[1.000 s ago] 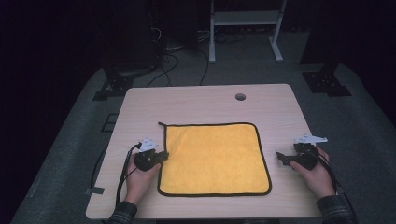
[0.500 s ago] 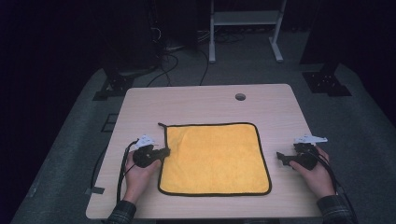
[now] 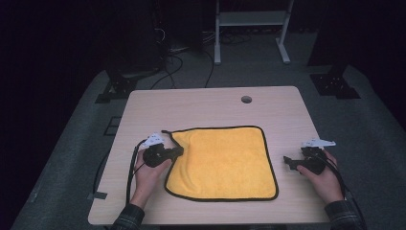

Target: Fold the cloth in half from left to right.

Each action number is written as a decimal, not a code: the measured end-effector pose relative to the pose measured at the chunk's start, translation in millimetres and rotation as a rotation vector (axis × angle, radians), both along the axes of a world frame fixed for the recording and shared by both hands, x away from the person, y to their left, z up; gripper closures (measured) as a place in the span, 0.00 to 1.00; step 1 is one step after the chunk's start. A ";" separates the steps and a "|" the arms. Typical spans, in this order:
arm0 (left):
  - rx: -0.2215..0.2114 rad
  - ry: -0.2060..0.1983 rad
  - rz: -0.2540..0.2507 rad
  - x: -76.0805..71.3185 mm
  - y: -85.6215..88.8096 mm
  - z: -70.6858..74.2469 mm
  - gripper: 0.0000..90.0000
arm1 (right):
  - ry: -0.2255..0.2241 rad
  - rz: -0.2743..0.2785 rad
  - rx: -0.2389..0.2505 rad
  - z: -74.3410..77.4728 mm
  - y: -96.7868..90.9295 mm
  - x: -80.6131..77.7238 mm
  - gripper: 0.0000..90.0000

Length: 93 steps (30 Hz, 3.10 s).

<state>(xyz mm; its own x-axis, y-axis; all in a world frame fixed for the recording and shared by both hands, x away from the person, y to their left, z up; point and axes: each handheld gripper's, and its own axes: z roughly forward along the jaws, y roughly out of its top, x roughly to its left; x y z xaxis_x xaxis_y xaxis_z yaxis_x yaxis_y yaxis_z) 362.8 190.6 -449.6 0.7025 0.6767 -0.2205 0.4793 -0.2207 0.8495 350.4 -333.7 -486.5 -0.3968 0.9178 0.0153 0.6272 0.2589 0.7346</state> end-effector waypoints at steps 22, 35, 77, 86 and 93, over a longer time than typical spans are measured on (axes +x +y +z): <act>-0.056 -0.003 -0.101 14.3 -52.3 10.7 0.94 | 0.000 0.001 0.000 0.0 0.0 0.0 0.15; -0.056 -0.004 -0.151 25.0 -81.5 12.3 0.94 | 0.000 0.002 0.000 0.0 0.0 0.1 0.15; -0.074 -0.011 -0.317 45.0 -178.7 19.1 0.94 | 0.000 0.008 -0.001 0.0 -0.4 0.5 0.15; -0.083 0.009 -0.350 47.0 -204.3 13.5 0.94 | 0.002 0.010 0.000 0.1 -0.4 0.7 0.15; -0.054 0.028 -0.384 48.7 -224.6 6.0 0.94 | 0.002 0.013 -0.001 0.1 -0.5 1.0 0.15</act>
